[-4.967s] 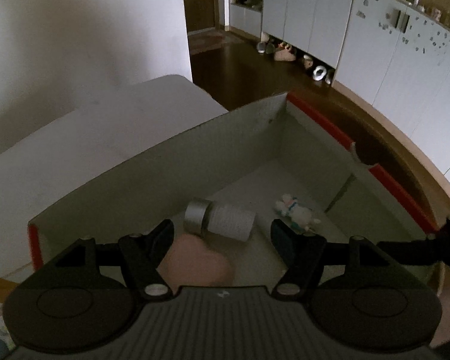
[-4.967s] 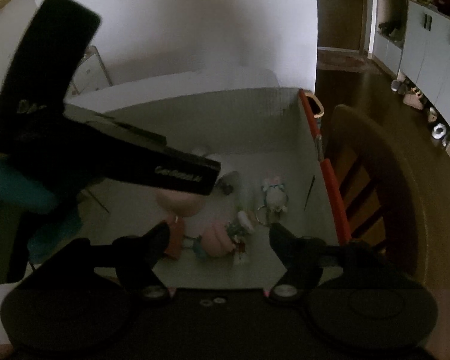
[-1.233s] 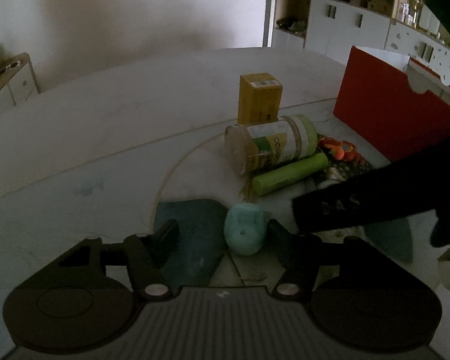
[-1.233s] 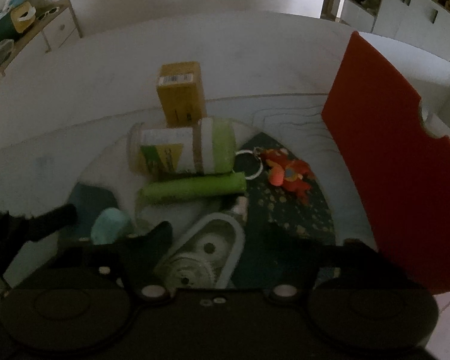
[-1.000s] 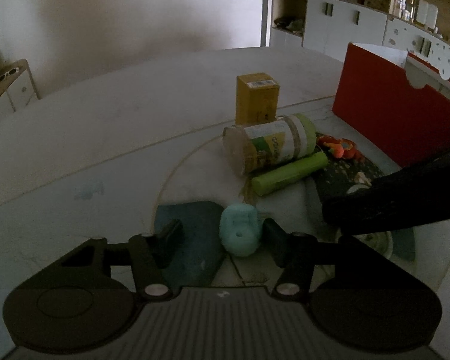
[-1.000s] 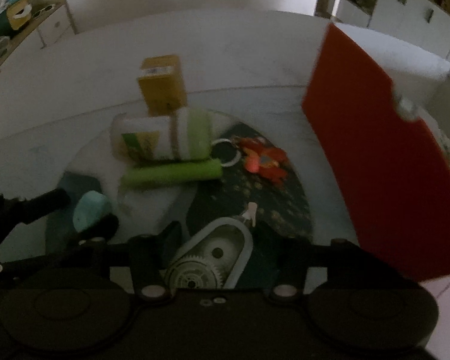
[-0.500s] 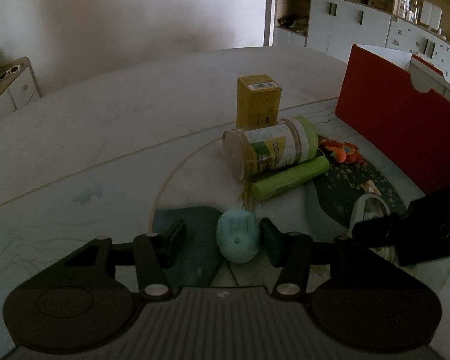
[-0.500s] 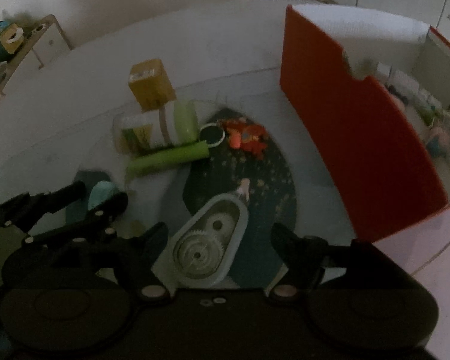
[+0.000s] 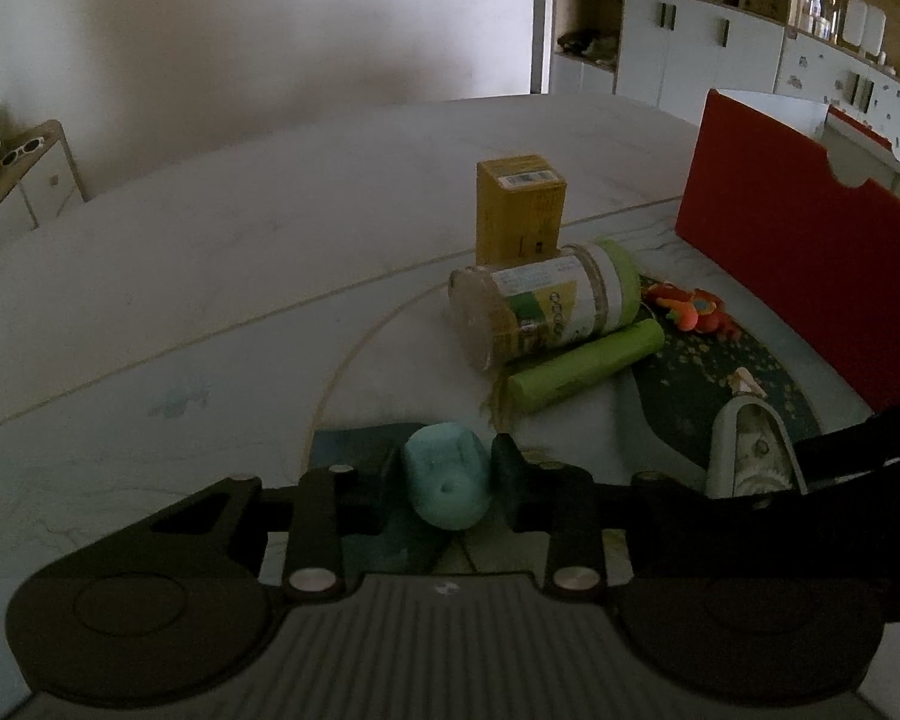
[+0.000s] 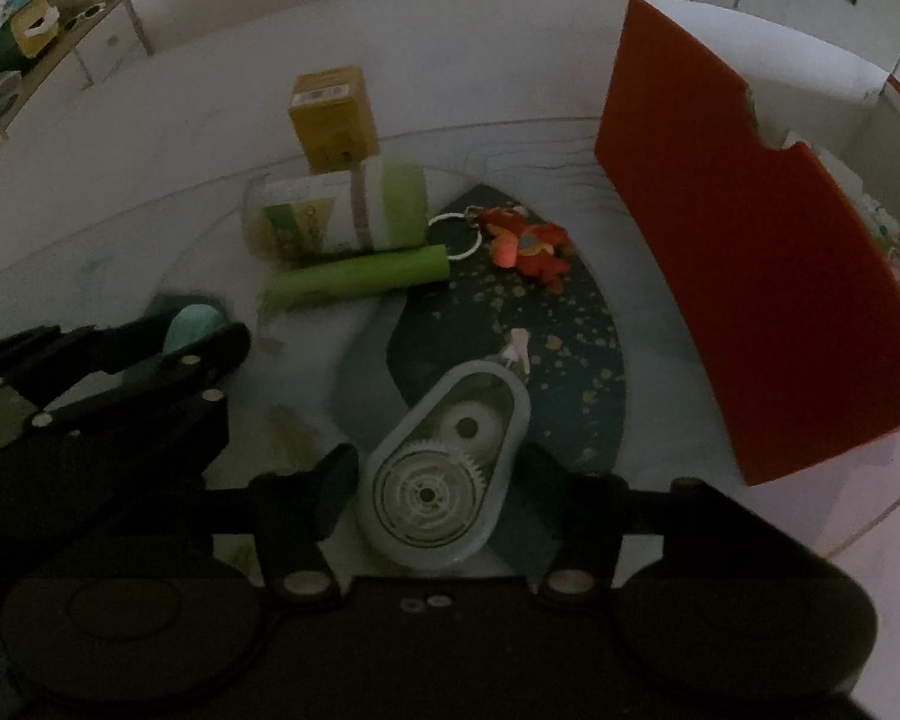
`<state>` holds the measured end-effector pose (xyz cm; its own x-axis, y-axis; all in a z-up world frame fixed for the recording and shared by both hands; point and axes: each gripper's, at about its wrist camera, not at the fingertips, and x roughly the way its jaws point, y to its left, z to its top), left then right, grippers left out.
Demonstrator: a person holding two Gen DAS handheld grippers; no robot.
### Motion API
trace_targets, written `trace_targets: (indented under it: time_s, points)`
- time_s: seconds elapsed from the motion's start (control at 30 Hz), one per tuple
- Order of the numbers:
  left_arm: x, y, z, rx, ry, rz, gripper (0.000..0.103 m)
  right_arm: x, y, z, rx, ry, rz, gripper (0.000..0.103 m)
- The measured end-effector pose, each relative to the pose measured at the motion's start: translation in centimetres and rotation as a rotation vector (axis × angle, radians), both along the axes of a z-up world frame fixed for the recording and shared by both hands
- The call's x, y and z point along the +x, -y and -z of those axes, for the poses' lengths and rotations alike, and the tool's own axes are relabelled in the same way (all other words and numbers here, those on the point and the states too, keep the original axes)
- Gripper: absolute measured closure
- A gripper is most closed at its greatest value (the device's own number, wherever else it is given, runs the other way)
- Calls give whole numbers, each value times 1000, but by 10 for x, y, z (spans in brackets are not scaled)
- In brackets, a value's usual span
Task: Organize rigid objects
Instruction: 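Carry the teal soap and tape dispenser over the shoebox and lower them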
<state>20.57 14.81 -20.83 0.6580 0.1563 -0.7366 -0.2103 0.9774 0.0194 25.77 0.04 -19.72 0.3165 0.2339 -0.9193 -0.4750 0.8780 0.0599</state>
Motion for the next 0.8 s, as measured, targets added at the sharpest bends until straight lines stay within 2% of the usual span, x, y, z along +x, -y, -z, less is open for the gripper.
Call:
trace_targets:
  time_s: [0.2,0.4,0.8]
  points:
    - [-2,3,-1,1,-7,0,72,1,8,-3,23,5,-38,47]
    - [-7,10,-8,-39,-17,-3,72,-2,19,-15,52,27,-83,47]
    - [-15,35,-56,-61,8,-30,72,-2,54,-75,153,88,-152,47]
